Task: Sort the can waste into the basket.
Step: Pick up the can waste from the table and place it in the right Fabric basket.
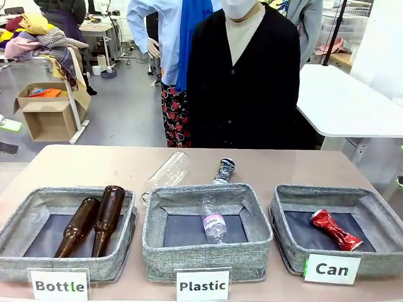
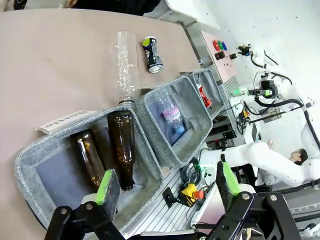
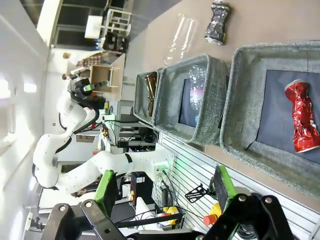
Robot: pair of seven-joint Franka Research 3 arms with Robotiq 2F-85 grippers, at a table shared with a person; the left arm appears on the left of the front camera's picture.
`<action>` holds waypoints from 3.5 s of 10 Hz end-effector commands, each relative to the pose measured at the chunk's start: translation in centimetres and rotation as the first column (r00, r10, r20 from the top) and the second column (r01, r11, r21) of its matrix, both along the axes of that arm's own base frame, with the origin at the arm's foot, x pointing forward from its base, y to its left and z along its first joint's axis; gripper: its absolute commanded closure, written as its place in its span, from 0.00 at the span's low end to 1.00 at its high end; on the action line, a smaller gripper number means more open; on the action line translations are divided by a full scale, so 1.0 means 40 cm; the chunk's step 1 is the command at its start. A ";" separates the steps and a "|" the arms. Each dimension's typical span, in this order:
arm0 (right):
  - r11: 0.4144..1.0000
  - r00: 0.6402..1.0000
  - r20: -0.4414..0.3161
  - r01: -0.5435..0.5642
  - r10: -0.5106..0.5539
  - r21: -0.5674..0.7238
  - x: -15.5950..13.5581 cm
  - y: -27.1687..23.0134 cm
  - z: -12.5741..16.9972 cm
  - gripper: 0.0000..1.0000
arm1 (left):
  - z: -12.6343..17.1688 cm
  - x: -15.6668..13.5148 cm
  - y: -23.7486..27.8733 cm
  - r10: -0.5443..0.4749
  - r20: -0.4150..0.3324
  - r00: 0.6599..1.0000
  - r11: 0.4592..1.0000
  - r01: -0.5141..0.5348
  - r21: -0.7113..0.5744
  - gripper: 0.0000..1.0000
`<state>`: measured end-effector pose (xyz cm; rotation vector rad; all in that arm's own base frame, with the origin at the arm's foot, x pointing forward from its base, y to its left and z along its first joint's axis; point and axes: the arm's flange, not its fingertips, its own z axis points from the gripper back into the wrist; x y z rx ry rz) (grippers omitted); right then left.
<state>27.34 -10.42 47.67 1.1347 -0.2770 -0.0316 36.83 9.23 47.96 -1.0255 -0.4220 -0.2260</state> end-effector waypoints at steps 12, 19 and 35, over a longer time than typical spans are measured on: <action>0.509 0.974 -0.112 -0.199 0.196 -0.837 0.184 0.654 -0.021 0.00 | -0.006 -0.006 0.001 -0.012 0.014 1.000 1.000 0.012 0.007 0.00; 0.436 0.990 0.029 0.086 -0.137 -0.896 0.348 0.846 0.001 0.00 | -0.006 -0.006 0.001 -0.012 0.014 1.000 1.000 0.012 0.007 0.00; 0.852 0.993 -0.005 0.100 -0.120 -0.514 0.107 0.138 -0.021 0.00 | -0.006 -0.006 0.001 -0.012 0.014 1.000 1.000 0.012 0.007 0.00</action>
